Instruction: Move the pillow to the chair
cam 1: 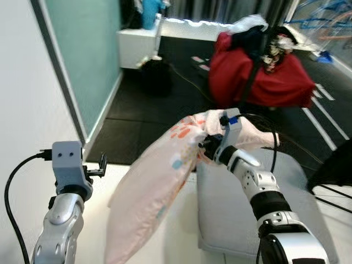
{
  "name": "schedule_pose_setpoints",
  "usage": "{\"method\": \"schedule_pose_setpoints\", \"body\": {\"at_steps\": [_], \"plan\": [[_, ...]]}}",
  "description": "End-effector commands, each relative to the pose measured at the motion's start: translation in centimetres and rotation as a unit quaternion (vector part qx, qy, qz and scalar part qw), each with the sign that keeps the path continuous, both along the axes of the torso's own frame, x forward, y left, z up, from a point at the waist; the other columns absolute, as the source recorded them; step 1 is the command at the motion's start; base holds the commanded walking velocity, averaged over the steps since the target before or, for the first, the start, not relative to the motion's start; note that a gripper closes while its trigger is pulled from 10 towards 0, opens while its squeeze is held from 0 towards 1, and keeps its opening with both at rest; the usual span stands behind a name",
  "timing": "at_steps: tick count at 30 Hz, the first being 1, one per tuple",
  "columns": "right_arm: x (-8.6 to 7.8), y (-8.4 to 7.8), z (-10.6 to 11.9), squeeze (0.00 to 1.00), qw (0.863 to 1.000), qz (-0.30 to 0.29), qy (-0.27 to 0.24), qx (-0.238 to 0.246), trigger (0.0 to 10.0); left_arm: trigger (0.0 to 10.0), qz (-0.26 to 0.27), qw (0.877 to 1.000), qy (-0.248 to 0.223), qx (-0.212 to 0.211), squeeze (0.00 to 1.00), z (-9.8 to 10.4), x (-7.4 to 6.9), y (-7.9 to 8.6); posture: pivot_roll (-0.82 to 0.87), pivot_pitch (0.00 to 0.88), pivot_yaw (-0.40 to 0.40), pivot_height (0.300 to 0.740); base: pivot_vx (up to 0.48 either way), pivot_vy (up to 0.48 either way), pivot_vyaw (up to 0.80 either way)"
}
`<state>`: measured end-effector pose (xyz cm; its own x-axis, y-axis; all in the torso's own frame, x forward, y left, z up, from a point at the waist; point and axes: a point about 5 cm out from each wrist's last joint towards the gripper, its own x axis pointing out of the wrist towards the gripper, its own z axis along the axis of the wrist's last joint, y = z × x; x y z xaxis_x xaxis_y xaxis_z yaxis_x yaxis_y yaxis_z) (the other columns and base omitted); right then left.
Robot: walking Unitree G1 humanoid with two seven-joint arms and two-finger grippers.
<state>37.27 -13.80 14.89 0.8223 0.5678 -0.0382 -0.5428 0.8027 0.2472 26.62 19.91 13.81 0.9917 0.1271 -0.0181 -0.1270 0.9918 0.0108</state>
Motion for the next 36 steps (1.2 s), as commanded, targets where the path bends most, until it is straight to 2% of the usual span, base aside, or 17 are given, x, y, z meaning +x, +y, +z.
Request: {"method": "schedule_pose_setpoints", "body": {"at_steps": [1, 9, 25, 36], "plan": [[0.5, -0.7, 1.9, 0.0, 0.999, -0.015, -0.035, 0.022, 10.0, 10.0, -0.016, 1.0, 0.004, 0.001, 0.0, 0.0, -0.1, -0.7, -0.07, 0.029, -0.126, 0.74, 0.0, 0.0, 0.0], [0.4, -0.1, 2.7, 0.0, 0.998, 0.014, -0.055, 0.018, 10.0, 10.0, -0.011, 1.0, -0.005, -0.008, 0.0, 0.3, 0.3, -1.0, -0.07, 0.016, -0.129, 0.74, 0.0, -0.277, 0.79], [0.2, -0.1, 2.7, 0.0, 0.998, 0.027, -0.057, 0.006, 10.0, 10.0, -0.005, 1.0, -0.007, -0.015, 0.0, 0.4, 0.3, -0.8, -0.08, 0.025, -0.124, 0.74, 0.0, 0.0, 0.8], [0.2, 0.2, 3.1, 0.0, 0.997, 0.03, -0.064, 0.019, 10.0, 10.0, -0.007, 1.0, -0.009, -0.018, 0.0, 0.5, 0.4, -1.0, -0.08, 0.026, -0.123, 0.74, 0.0, 0.0, 0.8]]}}
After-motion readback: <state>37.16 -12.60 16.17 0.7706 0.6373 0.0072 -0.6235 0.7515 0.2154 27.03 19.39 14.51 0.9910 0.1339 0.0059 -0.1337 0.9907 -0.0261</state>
